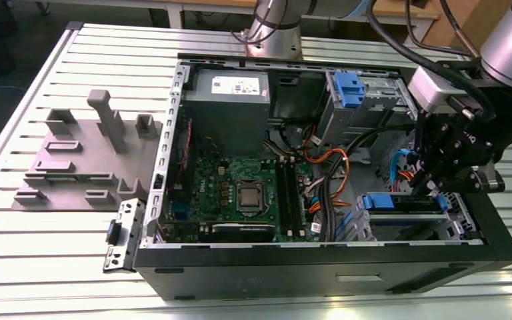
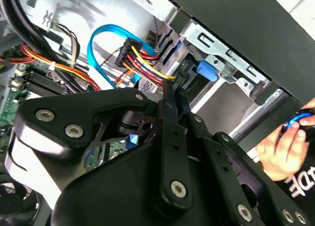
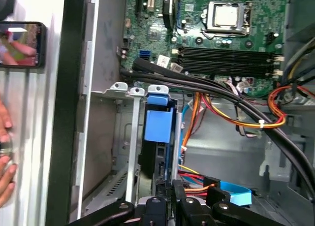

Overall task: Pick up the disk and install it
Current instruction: 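Insert the first disk wire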

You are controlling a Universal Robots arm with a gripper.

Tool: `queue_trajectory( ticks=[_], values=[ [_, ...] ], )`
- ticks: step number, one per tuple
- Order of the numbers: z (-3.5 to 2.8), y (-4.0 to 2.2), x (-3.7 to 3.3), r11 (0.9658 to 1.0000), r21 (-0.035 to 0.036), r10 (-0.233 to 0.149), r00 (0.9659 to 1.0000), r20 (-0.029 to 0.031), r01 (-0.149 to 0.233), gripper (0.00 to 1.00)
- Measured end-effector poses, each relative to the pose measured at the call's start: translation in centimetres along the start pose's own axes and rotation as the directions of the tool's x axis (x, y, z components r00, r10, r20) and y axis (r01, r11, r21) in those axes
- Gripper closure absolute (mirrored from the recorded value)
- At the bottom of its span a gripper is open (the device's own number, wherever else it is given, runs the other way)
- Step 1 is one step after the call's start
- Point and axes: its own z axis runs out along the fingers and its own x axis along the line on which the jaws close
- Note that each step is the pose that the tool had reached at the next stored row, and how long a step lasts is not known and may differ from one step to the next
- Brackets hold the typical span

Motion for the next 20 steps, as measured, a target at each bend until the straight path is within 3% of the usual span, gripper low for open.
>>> queue_trajectory(
  ticks=[1, 7, 20],
  values=[
    [0.01, 0.00, 0.05, 1.0000, 0.0002, 0.000, 1.0000, 0.0038, 0.000, 0.83],
    [0.01, 0.01, 0.17, 0.9997, -0.0018, 0.026, 0.9996, 0.0042, -0.026, 0.83],
    [-0.08, 0.02, 0.31, 0.9995, -0.0023, 0.032, 0.9995, 0.0042, -0.032, 0.83]
  ],
)
